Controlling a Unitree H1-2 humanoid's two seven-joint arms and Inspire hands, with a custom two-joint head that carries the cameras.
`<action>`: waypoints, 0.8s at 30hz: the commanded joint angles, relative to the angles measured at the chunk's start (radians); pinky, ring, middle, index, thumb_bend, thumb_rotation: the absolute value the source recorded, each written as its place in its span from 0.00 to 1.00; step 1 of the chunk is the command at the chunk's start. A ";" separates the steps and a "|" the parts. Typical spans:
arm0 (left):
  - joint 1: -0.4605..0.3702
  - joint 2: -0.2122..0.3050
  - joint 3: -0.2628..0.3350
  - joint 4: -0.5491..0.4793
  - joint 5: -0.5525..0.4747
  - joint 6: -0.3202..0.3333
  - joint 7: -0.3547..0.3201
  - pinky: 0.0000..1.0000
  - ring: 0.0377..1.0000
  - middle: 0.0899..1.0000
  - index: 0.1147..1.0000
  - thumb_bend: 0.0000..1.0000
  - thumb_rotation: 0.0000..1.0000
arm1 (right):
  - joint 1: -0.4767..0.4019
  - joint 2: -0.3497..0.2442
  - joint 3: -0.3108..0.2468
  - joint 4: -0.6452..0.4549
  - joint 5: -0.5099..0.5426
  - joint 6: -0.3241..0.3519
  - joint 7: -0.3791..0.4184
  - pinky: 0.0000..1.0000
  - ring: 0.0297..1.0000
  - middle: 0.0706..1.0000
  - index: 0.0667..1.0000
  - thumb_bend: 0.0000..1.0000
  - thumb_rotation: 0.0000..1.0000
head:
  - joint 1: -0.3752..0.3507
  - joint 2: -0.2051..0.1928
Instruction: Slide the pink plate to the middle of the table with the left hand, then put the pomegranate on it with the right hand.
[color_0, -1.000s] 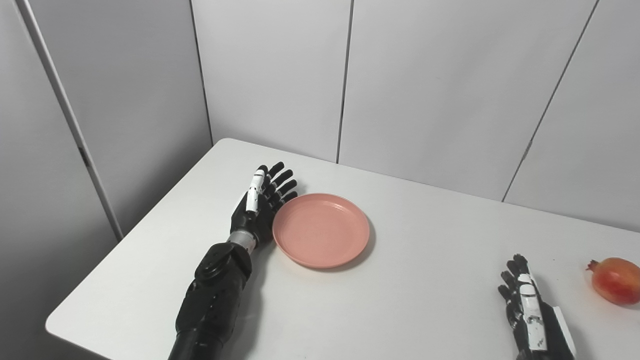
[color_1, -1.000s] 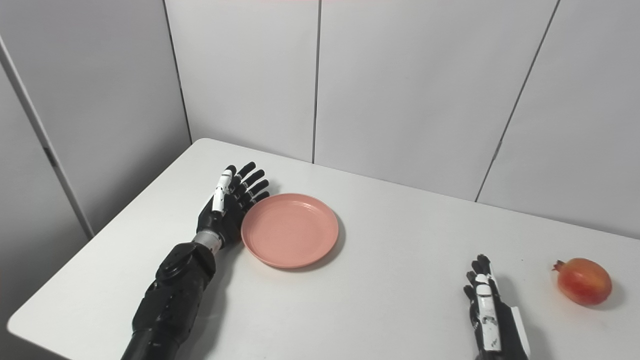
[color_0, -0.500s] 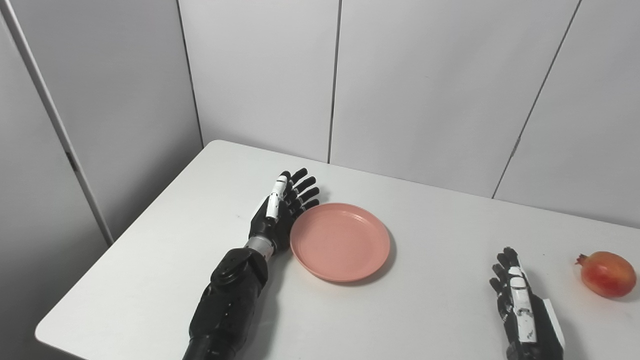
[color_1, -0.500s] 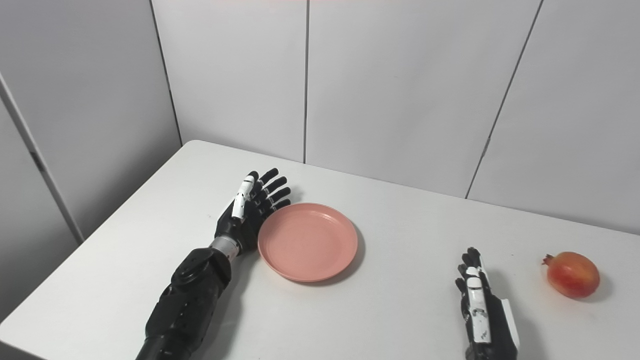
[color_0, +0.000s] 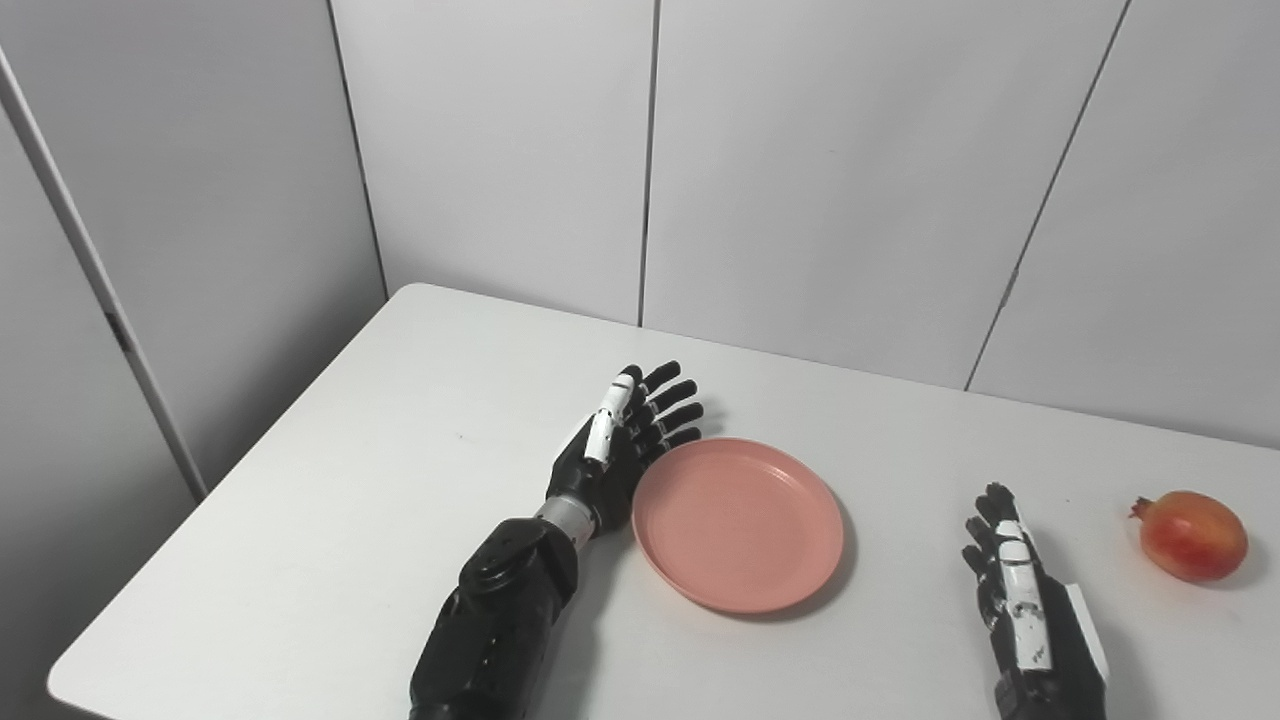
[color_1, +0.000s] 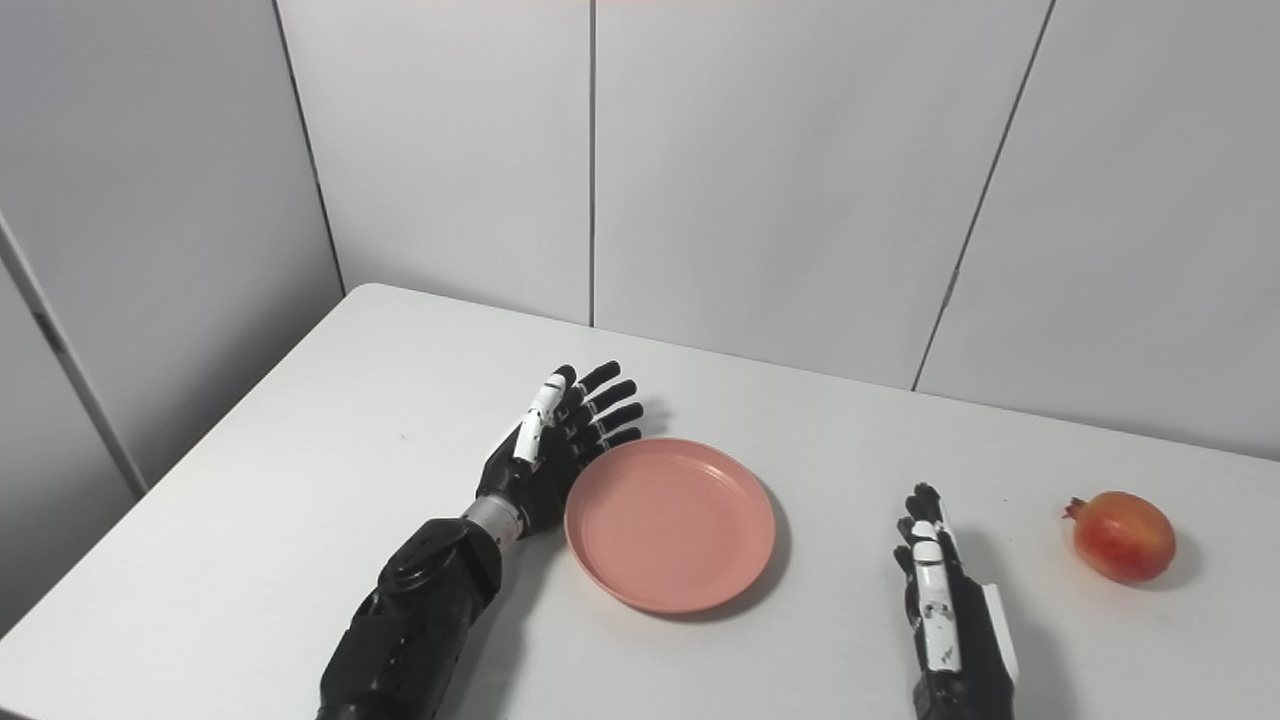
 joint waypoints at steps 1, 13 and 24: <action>-0.006 -0.006 -0.007 -0.032 0.010 0.024 0.002 0.86 0.86 0.87 0.85 0.36 1.00 | -0.027 0.012 0.003 -0.043 0.000 -0.003 -0.006 0.98 0.98 0.98 0.97 0.20 1.00 | -0.015 0.007; 0.038 -0.064 -0.057 -0.136 0.056 0.047 0.016 0.88 0.88 0.88 0.86 0.38 1.00 | -0.031 0.036 0.018 -0.071 -0.018 0.037 -0.025 1.00 0.99 0.99 0.97 0.20 1.00 | -0.096 0.038; 0.091 -0.094 -0.085 -0.182 0.087 0.042 0.015 0.88 0.88 0.89 0.87 0.39 1.00 | -0.038 0.045 0.031 -0.066 -0.044 0.032 -0.038 1.00 0.98 0.98 0.96 0.24 1.00 | -0.154 0.059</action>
